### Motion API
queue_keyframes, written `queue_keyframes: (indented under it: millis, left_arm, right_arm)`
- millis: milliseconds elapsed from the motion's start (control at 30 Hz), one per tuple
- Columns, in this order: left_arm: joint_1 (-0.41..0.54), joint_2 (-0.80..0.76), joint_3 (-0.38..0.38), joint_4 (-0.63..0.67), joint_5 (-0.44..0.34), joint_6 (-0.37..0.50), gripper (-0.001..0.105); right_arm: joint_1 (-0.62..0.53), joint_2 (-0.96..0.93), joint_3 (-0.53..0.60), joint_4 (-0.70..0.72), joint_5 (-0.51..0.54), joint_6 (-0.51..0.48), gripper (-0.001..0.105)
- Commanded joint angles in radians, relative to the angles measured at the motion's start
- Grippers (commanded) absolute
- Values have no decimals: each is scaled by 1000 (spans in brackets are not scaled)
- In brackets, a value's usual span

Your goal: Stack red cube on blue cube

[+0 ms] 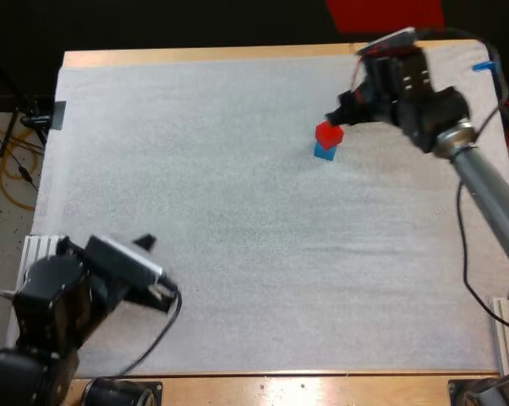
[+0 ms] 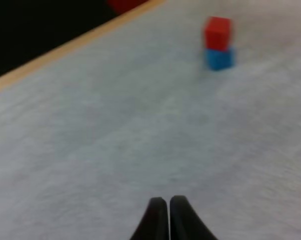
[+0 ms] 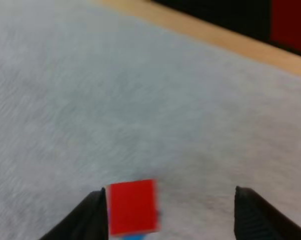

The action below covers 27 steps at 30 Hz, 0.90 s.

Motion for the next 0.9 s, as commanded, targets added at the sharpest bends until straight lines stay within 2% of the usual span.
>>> queue_keyframes:
  millis: [0, 33, 133, 200, 367, 533, 567, 633, 733, 867]
  left_arm:
    - [-2, 34, 0, -50, -92, -25, 0]
    - [-2, 65, 0, -85, -123, -26, 0]
    - [0, 145, 0, -150, -131, -26, 0]
    - [16, 189, -3, -184, -131, -59, 1]
    - [110, 285, -8, -216, -119, -111, 11]
    - [225, 299, -9, -251, -112, -112, 36]
    - [231, 295, -10, -254, -112, -112, 38]
    - [237, 284, -13, -254, -112, -112, 48]
    - [237, 255, -13, -244, -112, -112, 56]
    - [237, 189, -13, -222, -112, -89, 58]
  right_arm:
    - [-36, -17, -9, 0, -8, 17, 54]
    - [-63, -28, -9, 2, -8, 24, 54]
    - [-125, -65, -9, 16, -8, 22, 54]
    - [-156, -91, -9, 25, -8, 20, 54]
    - [-250, -172, 21, 53, -43, 13, 54]
    - [-339, -331, 151, 53, -68, -10, 54]
    - [-350, -352, 177, 53, -68, -15, 54]
    - [-372, -438, 251, 53, -68, -28, 54]
    - [-382, -567, 348, 53, -66, -25, 54]
    - [-382, -736, 469, 53, -66, -14, 54]
